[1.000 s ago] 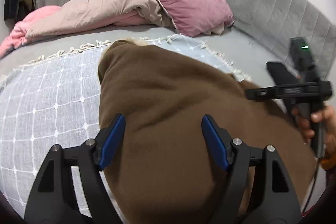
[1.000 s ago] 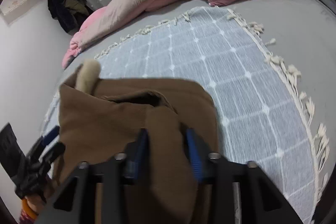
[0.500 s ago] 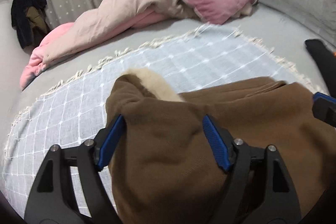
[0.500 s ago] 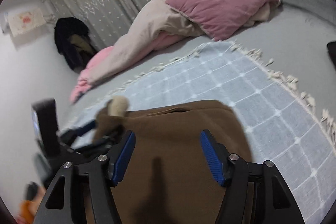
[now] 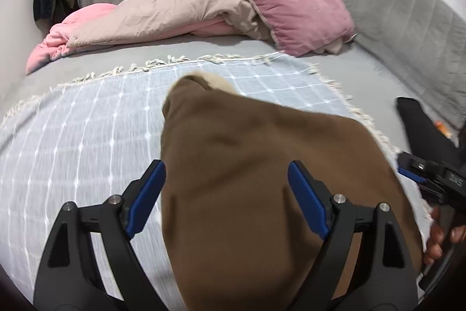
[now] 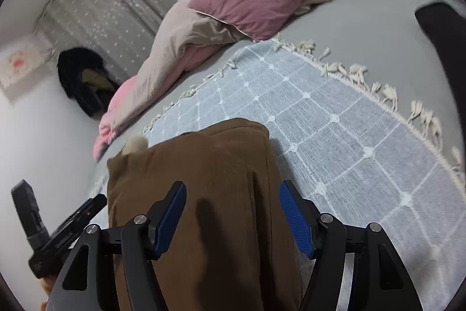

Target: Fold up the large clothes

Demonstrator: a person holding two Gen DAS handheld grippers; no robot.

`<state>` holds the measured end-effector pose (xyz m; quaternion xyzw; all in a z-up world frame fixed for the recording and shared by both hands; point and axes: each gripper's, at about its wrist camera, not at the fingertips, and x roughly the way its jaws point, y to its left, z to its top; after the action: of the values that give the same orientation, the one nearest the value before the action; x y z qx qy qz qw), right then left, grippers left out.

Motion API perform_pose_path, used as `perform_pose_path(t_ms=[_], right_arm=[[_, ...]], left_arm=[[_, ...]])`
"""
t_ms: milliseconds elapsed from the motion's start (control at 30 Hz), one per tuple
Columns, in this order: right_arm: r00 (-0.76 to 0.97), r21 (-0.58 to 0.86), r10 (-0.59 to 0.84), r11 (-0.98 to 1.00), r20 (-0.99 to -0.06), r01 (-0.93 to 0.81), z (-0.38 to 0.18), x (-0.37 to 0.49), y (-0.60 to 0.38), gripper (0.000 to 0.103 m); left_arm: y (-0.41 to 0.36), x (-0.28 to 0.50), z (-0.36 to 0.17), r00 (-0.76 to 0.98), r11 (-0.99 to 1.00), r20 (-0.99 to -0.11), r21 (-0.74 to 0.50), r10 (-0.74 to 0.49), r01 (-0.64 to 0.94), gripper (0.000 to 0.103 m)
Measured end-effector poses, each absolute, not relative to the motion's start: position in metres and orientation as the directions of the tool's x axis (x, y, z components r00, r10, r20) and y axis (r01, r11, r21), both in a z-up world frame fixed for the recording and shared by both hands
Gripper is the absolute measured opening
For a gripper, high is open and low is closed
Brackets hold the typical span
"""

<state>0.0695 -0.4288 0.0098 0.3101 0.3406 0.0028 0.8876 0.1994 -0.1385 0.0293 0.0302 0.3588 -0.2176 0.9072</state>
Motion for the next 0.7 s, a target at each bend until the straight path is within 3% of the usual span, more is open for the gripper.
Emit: perform_pose_path(t_ms=[100, 333, 600, 700], right_arm=[[0.763, 0.486, 0.2, 0.858, -0.614, 0.166, 0.019, 0.049, -0.411, 0.074], [0.672, 0.409, 0.2, 0.897, -0.714, 0.168, -0.016, 0.025, -0.388, 0.074], [0.635, 0.345, 0.175, 0.926, -0.752, 0.153, -0.013, 0.0, -0.396, 0.082], [0.623, 0.415, 0.242, 0.898, -0.743, 0.147, -0.006, -0.005, -0.409, 0.082]], left_arm=[[-0.131, 0.164, 0.021, 0.666, 0.905, -0.642, -0.109, -0.38, 0.411, 0.086], [-0.111, 0.121, -0.024, 0.583, 0.896, -0.7, -0.197, -0.413, 0.398, 0.091], [-0.094, 0.112, -0.01, 0.482, 0.876, -0.762, -0.231, -0.433, 0.423, 0.093], [-0.091, 0.117, 0.002, 0.478, 0.873, -0.765, -0.219, -0.431, 0.435, 0.093]])
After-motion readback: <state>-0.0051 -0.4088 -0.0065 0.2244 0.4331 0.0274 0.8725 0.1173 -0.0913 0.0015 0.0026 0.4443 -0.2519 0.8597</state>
